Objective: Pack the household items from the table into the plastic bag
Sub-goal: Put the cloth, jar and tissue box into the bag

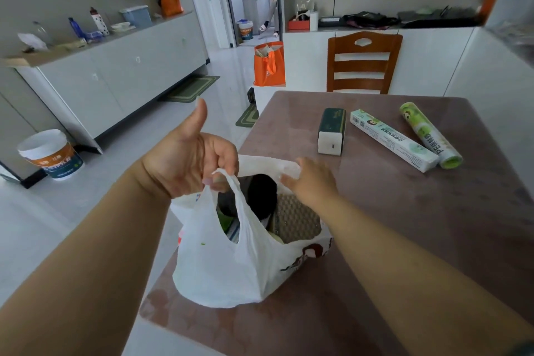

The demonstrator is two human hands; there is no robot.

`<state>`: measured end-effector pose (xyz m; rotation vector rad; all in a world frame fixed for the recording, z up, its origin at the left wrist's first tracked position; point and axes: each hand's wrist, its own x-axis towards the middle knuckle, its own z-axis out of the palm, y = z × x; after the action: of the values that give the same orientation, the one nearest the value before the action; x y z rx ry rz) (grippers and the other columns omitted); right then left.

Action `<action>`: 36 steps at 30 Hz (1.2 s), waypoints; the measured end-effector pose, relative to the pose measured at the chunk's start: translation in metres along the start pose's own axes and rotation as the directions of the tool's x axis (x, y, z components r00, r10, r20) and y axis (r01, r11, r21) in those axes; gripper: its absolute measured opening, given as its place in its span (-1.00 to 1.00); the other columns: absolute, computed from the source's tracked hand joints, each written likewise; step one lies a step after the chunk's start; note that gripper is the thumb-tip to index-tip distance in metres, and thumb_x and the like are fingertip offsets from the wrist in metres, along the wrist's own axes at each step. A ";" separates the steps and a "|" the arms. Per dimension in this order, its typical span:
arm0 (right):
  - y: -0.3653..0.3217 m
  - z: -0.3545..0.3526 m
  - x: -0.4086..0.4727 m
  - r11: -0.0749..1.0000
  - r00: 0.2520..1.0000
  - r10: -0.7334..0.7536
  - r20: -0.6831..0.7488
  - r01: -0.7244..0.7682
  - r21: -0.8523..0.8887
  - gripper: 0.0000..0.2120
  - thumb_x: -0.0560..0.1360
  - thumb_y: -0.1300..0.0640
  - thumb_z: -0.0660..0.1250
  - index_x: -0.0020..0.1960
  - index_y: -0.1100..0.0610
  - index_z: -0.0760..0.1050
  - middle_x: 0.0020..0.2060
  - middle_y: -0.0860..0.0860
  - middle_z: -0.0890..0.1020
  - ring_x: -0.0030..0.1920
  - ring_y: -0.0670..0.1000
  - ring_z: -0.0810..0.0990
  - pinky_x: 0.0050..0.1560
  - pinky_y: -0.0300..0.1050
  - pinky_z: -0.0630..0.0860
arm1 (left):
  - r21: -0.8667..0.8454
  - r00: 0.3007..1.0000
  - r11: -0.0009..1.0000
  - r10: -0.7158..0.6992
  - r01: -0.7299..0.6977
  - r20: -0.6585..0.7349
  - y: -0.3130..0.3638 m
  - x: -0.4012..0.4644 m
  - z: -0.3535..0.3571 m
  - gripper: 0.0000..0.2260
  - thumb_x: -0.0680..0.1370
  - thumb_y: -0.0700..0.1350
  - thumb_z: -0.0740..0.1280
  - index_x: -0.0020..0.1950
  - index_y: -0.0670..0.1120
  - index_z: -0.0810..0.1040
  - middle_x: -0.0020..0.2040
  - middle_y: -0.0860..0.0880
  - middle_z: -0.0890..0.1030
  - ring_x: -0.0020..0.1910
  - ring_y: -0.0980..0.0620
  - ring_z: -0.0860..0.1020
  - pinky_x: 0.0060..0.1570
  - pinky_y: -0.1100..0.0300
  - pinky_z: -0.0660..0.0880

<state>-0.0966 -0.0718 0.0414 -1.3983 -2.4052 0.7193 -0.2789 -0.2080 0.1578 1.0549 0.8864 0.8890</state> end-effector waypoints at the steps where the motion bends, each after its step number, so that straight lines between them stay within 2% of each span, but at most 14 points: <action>1: 0.004 0.006 0.007 0.998 0.998 0.021 0.066 -0.024 0.052 -0.68 0.52 -0.20 0.20 0.00 0.04 0.50 -0.10 0.05 0.55 0.04 0.14 0.51 -0.03 -0.04 0.45 | -0.001 1.000 1.000 0.006 -0.006 -0.029 0.003 0.004 0.001 -0.16 0.43 0.45 -0.09 -0.30 -0.26 0.64 -0.52 -0.10 0.47 -0.48 -0.02 0.34 -0.28 0.12 0.35; 2: 0.004 0.009 0.011 0.989 0.996 0.027 0.088 -0.039 0.146 -0.73 0.55 -0.15 0.19 -0.23 -0.02 0.41 -0.29 -0.01 0.46 -0.12 0.10 0.49 -0.20 -0.10 0.40 | -0.001 0.998 1.000 0.009 -0.009 -0.069 0.006 0.008 0.002 -0.15 0.43 0.44 -0.13 -0.33 -0.25 0.64 -0.54 -0.10 0.45 -0.48 -0.02 0.31 -0.33 0.16 0.37; 4: 0.007 0.006 0.020 0.918 0.994 0.096 0.057 -0.110 0.381 -0.60 0.58 -0.06 0.19 -0.39 -0.05 0.17 -0.43 -0.06 0.28 -0.34 0.01 0.35 -0.40 -0.17 0.21 | 0.007 0.989 1.000 0.021 -0.021 -0.144 0.012 0.020 0.002 -0.13 0.45 0.44 -0.18 -0.40 -0.23 0.60 -0.57 -0.10 0.41 -0.47 -0.03 0.21 -0.38 0.19 0.35; 8: 0.023 -0.017 0.042 0.746 0.953 0.300 -0.048 -0.203 0.635 -0.60 0.57 -0.03 0.21 -0.41 0.06 0.29 -0.40 0.03 0.43 -0.22 0.07 0.42 -0.23 -0.15 0.31 | 0.056 0.966 0.996 0.077 -0.065 -0.247 0.022 0.052 -0.003 -0.14 0.49 0.41 -0.24 -0.52 -0.18 0.51 -0.61 -0.08 0.32 -0.48 -0.03 0.19 -0.39 0.14 0.18; 12: 0.043 -0.047 0.053 0.666 0.904 0.410 -0.121 -0.206 0.717 -0.60 0.58 -0.03 0.18 -0.39 0.08 0.29 -0.42 -0.02 0.37 -0.21 0.06 0.39 -0.41 -0.16 0.24 | 0.012 0.950 0.991 0.134 -0.136 -0.283 0.039 0.089 -0.009 -0.15 0.50 0.40 -0.24 -0.56 -0.18 0.48 -0.62 -0.08 0.27 -0.49 -0.02 0.18 -0.43 0.17 0.20; 14: 0.053 -0.065 0.053 0.654 0.871 0.457 -0.179 -0.192 0.732 -0.64 0.59 -0.02 0.17 -0.28 0.19 0.41 -0.31 0.01 0.47 -0.17 0.06 0.43 -0.29 -0.13 0.36 | 0.003 0.944 0.986 0.158 -0.165 -0.290 0.052 0.109 -0.009 -0.15 0.51 0.40 -0.22 -0.55 -0.19 0.48 -0.61 -0.09 0.26 -0.47 -0.03 0.17 -0.41 0.17 0.22; 17: 0.071 -0.093 0.055 0.638 0.806 0.542 -0.238 -0.210 0.741 -0.60 0.59 -0.01 0.15 0.10 0.32 0.53 0.05 0.14 0.62 0.06 0.15 0.57 0.10 -0.06 0.49 | 0.036 0.940 0.978 0.209 -0.208 -0.271 0.068 0.144 -0.002 -0.16 0.52 0.39 -0.20 -0.54 -0.21 0.48 -0.61 -0.11 0.25 -0.48 -0.04 0.18 -0.35 0.13 0.21; 20: 0.095 -0.120 0.053 0.653 0.734 0.617 -0.283 -0.277 0.705 -0.57 0.62 0.04 0.08 0.27 0.35 0.46 0.19 0.28 0.57 0.19 0.26 0.53 0.15 0.00 0.44 | 0.016 0.932 0.958 0.281 -0.285 -0.231 0.080 0.177 0.012 -0.16 0.54 0.36 -0.20 -0.57 -0.20 0.47 -0.64 -0.09 0.28 -0.55 -0.02 0.21 -0.40 0.20 0.26; 24: 0.139 -0.142 0.050 0.594 0.584 0.741 -0.330 -0.341 0.729 -0.47 0.61 -0.06 0.05 0.19 0.37 0.50 0.14 0.30 0.59 0.15 0.29 0.55 0.17 0.05 0.47 | 0.025 0.898 0.937 0.340 -0.347 -0.281 0.097 0.210 0.019 -0.17 0.54 0.35 -0.19 -0.63 -0.16 0.45 -0.67 -0.07 0.29 -0.61 0.03 0.25 -0.50 0.26 0.30; 26: 0.159 -0.141 0.048 0.566 0.586 0.761 -0.279 -0.390 0.726 -0.40 0.55 -0.15 0.06 0.19 0.35 0.51 0.15 0.30 0.59 0.14 0.29 0.55 0.21 0.14 0.48 | 0.157 0.901 0.946 0.318 -0.282 -0.295 0.093 0.223 0.017 -0.17 0.54 0.36 -0.19 -0.63 -0.15 0.45 -0.68 -0.08 0.31 -0.62 0.01 0.28 -0.50 0.24 0.31; 28: 0.175 -0.143 0.044 0.587 0.609 0.750 -0.258 -0.433 0.684 -0.40 0.52 -0.15 0.08 0.24 0.33 0.48 0.19 0.29 0.57 0.15 0.28 0.56 0.18 0.09 0.49 | 0.323 0.913 0.930 0.275 -0.174 -0.301 0.083 0.232 0.016 -0.17 0.54 0.36 -0.19 -0.59 -0.16 0.50 -0.67 -0.09 0.33 -0.64 0.02 0.30 -0.52 0.26 0.31; 31: 0.184 -0.154 0.033 0.689 0.633 0.703 -0.323 -0.497 0.526 -0.50 0.57 -0.09 0.09 0.19 0.29 0.53 0.10 0.25 0.62 0.00 0.22 0.59 -0.13 -0.11 0.39 | 0.553 0.939 0.833 0.204 -0.019 -0.275 0.073 0.236 0.024 -0.17 0.55 0.32 -0.23 -0.41 -0.22 0.56 -0.66 -0.04 0.32 -0.66 0.08 0.30 -0.50 0.26 0.36; 33: 0.179 -0.160 0.028 0.780 0.671 0.618 -0.410 -0.460 0.423 -0.57 0.55 -0.08 0.11 0.04 0.24 0.56 -0.08 0.18 0.65 -0.17 0.17 0.57 -0.28 -0.11 0.38 | 0.683 0.945 0.729 0.191 0.043 -0.264 0.071 0.235 0.033 -0.18 0.57 0.29 -0.25 -0.32 -0.26 0.56 -0.66 0.01 0.32 -0.65 0.14 0.32 -0.38 0.22 0.34; 36: 0.154 -0.164 0.020 0.911 0.686 0.412 -0.600 -0.292 0.291 -0.70 0.56 -0.06 0.15 -0.12 0.15 0.48 -0.24 0.04 0.59 -0.30 0.07 0.52 -0.32 -0.11 0.39 | 0.753 0.942 0.655 0.209 0.065 -0.263 0.070 0.231 0.040 -0.21 0.59 0.24 -0.26 -0.30 -0.25 0.56 -0.64 0.04 0.32 -0.64 0.17 0.35 -0.32 0.25 0.32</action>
<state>0.0826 0.0552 0.0957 -1.7046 -1.5091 0.3964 -0.1677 0.0068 0.1955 1.7039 1.5962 0.7742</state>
